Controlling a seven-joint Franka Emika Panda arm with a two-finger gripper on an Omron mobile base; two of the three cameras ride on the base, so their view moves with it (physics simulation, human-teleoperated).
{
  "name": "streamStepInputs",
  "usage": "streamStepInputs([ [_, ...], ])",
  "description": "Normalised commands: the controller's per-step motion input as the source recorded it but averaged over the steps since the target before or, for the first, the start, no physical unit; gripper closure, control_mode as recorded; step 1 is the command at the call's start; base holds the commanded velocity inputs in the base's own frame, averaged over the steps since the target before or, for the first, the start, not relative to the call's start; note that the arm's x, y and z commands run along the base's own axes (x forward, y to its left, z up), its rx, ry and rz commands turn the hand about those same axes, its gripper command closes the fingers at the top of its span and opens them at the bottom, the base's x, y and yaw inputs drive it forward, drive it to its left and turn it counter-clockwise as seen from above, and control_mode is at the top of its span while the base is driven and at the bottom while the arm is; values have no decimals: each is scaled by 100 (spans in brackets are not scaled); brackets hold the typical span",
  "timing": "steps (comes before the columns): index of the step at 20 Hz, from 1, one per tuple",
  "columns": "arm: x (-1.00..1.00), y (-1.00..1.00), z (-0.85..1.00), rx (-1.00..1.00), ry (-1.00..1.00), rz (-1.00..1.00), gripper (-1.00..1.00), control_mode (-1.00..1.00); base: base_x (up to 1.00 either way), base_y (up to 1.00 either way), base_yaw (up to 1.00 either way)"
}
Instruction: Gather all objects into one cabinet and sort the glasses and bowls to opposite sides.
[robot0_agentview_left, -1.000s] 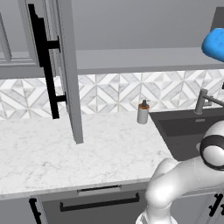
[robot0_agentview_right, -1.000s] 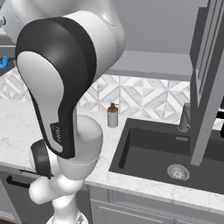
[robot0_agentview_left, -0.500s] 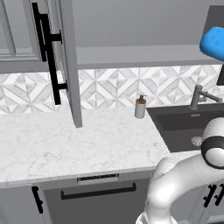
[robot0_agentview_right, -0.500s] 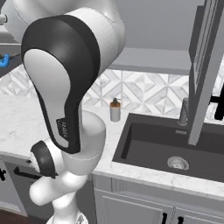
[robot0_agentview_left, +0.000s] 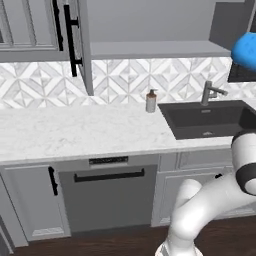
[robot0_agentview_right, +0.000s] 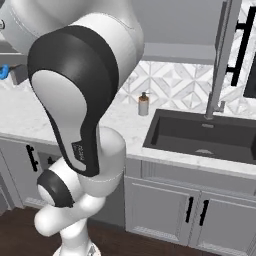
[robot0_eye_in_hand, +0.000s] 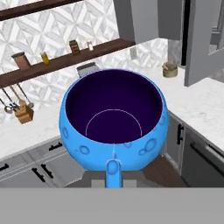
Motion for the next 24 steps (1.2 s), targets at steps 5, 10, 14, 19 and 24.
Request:
streamStepInputs([
  [5,0,0,0,0,0,0,100,100,-95,1,21],
  [10,0,0,0,0,0,0,100,100,-46,47,65],
  [14,0,0,0,0,0,0,100,100,-16,70,80],
  [19,0,0,0,0,0,0,100,100,-22,74,79],
  [24,0,0,0,0,0,0,100,100,-29,77,78],
])
